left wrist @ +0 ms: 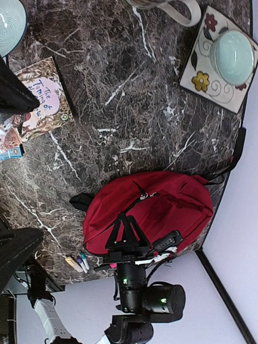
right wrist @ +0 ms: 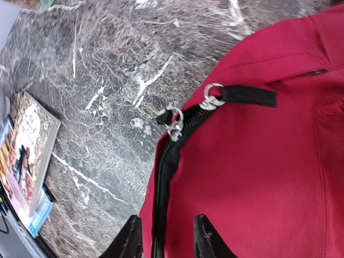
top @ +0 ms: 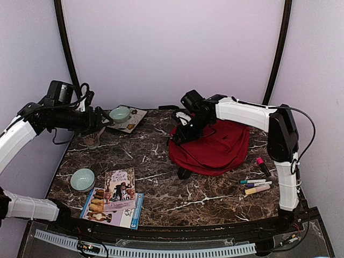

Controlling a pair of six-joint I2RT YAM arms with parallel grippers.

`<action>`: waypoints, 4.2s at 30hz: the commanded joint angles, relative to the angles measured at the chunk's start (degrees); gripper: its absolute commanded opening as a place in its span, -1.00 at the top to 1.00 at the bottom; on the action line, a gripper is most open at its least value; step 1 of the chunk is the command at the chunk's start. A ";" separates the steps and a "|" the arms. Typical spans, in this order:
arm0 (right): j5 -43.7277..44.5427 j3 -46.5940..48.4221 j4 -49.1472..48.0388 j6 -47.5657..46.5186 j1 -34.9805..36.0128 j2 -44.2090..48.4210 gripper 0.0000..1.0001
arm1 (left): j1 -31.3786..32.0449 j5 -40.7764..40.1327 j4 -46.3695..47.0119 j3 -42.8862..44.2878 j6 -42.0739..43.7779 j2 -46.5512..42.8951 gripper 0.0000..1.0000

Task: Pack the student bag
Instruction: Move the student bag to the center of the board, then grab the largest pocket of the student bag, then hold the largest pocket of the student bag.

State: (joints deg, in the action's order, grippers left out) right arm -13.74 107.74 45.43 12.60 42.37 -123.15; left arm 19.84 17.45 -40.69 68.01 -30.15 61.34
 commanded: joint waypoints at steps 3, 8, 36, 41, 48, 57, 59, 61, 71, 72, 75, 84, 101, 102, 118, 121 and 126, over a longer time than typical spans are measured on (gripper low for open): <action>1.57 -1.60 2.38 1.22 -1.27 8.18 0.03 | 5.27 -3.82 1.47 5.88 2.99 6.75 -0.52; 1.06 -2.81 2.14 3.08 -3.73 11.95 -0.22 | 8.86 -4.97 1.19 9.99 3.85 12.22 -0.57; -10.74 -0.69 2.34 16.20 -15.28 9.48 -0.26 | 13.48 -2.50 9.44 19.32 23.43 39.43 -0.64; -10.32 -0.85 9.86 12.35 -15.74 10.24 -0.26 | 13.48 -1.46 22.70 11.70 30.46 38.80 -0.63; -3.78 -5.94 12.62 10.04 -15.74 15.93 -0.26 | 13.68 1.33 49.44 -1.59 31.86 36.92 -0.56; -0.50 -10.00 15.34 10.95 -15.74 21.04 -0.26 | 13.90 4.46 56.24 -2.45 34.72 44.10 -0.42; 0.06 -11.02 15.30 11.67 -15.74 21.92 -0.26 | 13.91 5.68 57.19 -2.28 35.37 45.38 -0.33; 0.73 -11.74 15.45 12.35 -15.74 22.75 -0.26 | 13.91 6.72 57.66 -1.90 35.73 46.91 -0.29; 1.98 -13.80 15.00 15.52 -15.74 25.92 -0.26 | 13.92 9.15 54.94 2.66 37.15 52.90 -0.17; 2.17 -13.80 15.21 15.52 -15.74 26.06 -0.26 | 13.91 9.14 55.52 2.84 36.83 53.21 -0.17; 2.87 -13.98 15.65 15.50 -15.76 26.52 -0.25 | 13.91 9.86 55.81 4.00 35.95 54.51 -0.08; 4.14 -13.90 16.47 14.58 -15.74 26.51 -0.25 | 14.38 9.85 54.39 8.35 34.87 58.32 0.51; 4.20 -16.93 10.51 16.99 -15.74 27.13 -0.23 | 17.96 5.44 46.03 2.80 31.62 47.05 1.00; 3.25 -16.96 9.68 17.01 -15.66 26.72 -0.23 | 18.16 5.06 45.52 2.06 31.50 46.14 1.00; -6.34 6.75 8.92 16.32 -9.29 3.71 -0.23 | 19.19 -1.83 38.68 -1.19 29.33 38.24 1.00; -8.70 11.07 7.95 17.71 -8.96 -0.75 -0.23 | 19.27 -2.30 37.59 -0.34 29.31 38.38 1.00; -18.05 6.91 -4.58 28.60 -8.83 -3.32 -0.21 | 19.36 -4.71 33.76 1.23 29.91 38.94 1.00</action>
State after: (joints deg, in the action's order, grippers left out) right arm -23.57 117.05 50.87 32.23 33.34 -125.32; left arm 38.92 15.07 -2.94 67.40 -0.34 102.72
